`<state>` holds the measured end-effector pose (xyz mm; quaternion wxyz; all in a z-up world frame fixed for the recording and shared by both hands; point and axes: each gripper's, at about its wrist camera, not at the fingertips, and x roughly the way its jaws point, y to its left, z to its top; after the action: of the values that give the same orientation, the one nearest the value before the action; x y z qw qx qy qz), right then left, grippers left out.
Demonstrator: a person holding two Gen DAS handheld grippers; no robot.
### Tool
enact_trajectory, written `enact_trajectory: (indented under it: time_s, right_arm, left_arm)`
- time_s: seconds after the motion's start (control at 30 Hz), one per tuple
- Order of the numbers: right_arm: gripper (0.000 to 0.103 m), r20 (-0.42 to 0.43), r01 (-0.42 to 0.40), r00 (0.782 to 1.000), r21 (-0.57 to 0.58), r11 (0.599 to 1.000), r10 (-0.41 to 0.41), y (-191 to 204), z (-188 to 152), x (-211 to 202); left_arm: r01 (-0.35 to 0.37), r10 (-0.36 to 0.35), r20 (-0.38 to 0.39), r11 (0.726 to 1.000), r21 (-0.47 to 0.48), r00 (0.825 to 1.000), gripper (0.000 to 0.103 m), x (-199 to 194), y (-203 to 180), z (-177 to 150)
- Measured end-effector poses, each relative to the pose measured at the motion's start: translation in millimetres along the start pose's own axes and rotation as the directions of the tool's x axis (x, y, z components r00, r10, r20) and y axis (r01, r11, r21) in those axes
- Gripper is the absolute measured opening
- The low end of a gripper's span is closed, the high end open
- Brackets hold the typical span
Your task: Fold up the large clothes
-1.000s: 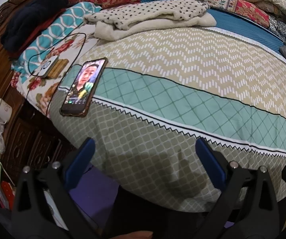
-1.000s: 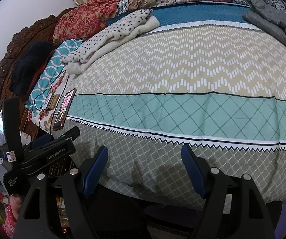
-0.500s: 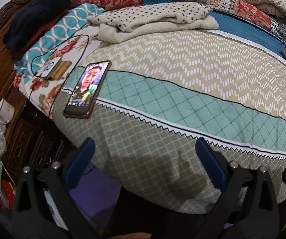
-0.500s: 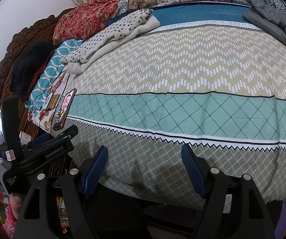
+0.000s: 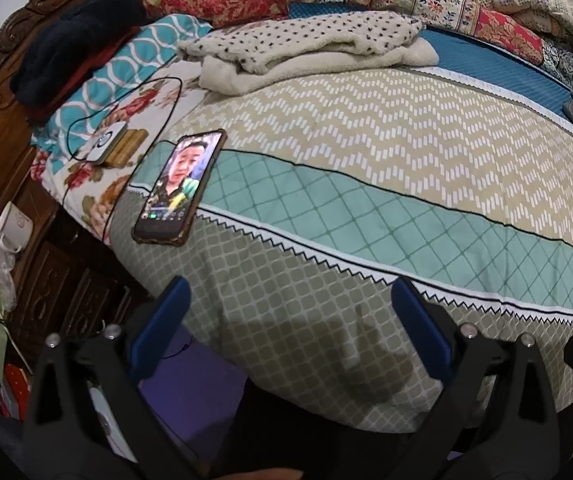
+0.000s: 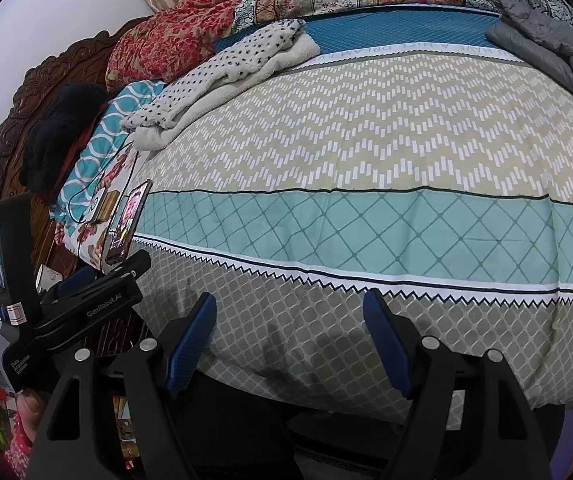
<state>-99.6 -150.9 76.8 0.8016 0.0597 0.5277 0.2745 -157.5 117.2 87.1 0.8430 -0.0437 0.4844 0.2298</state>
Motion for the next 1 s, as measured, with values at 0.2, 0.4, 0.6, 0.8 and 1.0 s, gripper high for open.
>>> enact_trajectory:
  time_s: [0.2,0.4,0.6,0.8,1.0]
  right_arm:
    - [0.063,0.0,0.0,1.0,0.0,1.0,0.0,-0.2,0.1,0.1]
    - [0.063,-0.001,-0.001,1.0,0.0,1.0,0.001,-0.6,0.4,0.0]
    - [0.063,0.0,-0.001,1.0,0.0,1.0,0.001,-0.8,0.4,-0.1]
    - [0.063,-0.001,-0.002,1.0,0.0,1.0,0.002,-0.7,-0.3,-0.5]
    - [0.063,0.001,-0.001,1.0,-0.002,1.0,0.001,-1.3,2.0,-0.5]
  left_arm:
    - [-0.008,0.008,0.016,1.0,0.004,1.0,0.097,-2.3,-1.2,1.1]
    - [-0.01,0.01,0.016,1.0,0.003,1.0,0.097,-2.3,-0.6,1.2]
    - [-0.013,0.013,0.022,1.0,0.004,1.0,0.097,-2.8,0.9,1.7]
    - [-0.013,0.013,0.024,1.0,0.004,1.0,0.097,-3.4,1.2,1.8]
    - [-0.011,0.011,0.038,1.0,0.006,0.999,0.097,-9.5,-1.4,2.9]
